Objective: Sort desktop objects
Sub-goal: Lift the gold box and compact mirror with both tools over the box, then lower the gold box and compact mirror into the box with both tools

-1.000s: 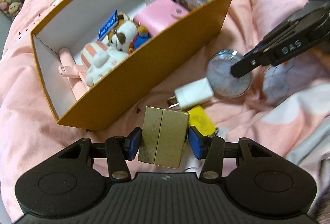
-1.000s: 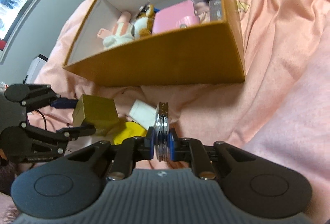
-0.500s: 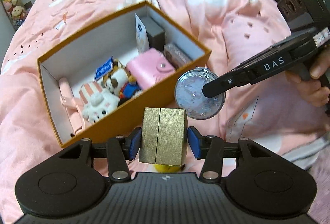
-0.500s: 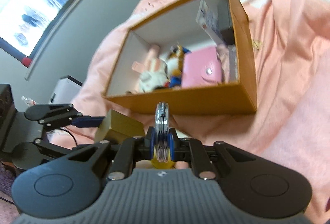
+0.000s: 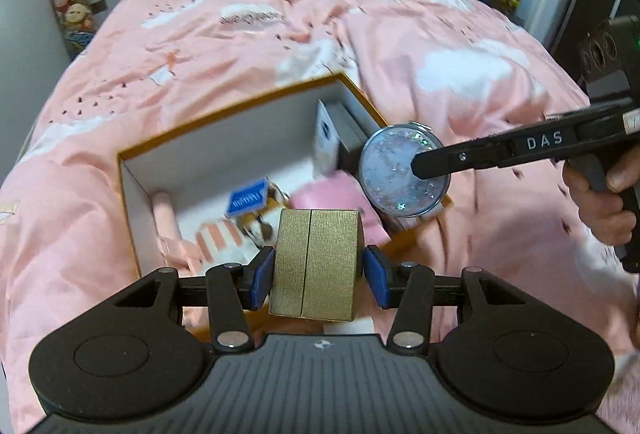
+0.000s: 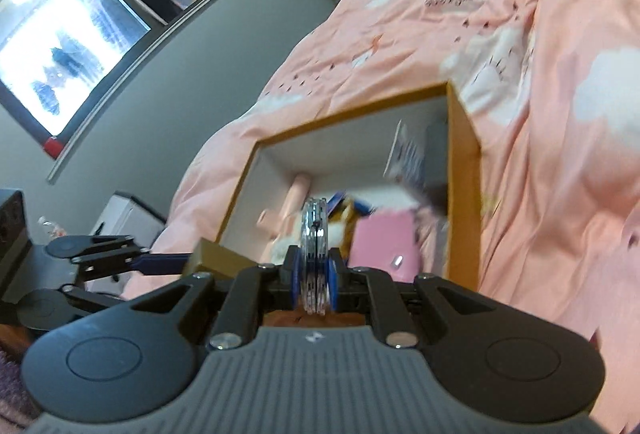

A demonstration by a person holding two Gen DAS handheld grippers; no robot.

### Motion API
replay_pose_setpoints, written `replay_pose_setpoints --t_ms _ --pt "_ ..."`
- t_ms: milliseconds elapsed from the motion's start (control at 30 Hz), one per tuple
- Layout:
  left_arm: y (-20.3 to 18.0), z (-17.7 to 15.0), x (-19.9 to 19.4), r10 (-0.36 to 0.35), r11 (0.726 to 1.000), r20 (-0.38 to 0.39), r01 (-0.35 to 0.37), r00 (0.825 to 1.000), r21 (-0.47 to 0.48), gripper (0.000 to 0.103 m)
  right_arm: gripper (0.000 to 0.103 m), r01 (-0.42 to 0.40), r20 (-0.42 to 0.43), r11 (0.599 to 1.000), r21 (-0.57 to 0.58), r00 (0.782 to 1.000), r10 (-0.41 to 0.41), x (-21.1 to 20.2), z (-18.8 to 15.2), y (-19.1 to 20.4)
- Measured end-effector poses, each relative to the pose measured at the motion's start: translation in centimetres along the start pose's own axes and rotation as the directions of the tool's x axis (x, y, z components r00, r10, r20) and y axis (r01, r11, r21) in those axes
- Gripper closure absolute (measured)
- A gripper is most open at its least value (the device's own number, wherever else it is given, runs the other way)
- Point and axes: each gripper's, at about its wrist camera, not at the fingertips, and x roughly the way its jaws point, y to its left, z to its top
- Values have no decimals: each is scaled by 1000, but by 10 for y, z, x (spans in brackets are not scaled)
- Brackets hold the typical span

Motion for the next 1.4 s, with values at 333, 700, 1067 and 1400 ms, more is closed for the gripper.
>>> replay_pose_setpoints --t_ms 333,700,1067,1400 --pt "43 38 25 27 986 47 -19 999 -167 47 89 87 -9 993 -85 996 -88 56 52 9" --pt "95 63 83 16 935 55 4 998 -354 47 89 199 -45 957 -212 976 -213 113 89 22" --pt "127 58 105 41 909 44 -19 998 -416 47 89 222 -251 890 -399 907 -339 186 95 28" --pt "136 49 113 14 898 43 6 999 -440 47 89 221 -358 841 -493 830 -428 229 88 22"
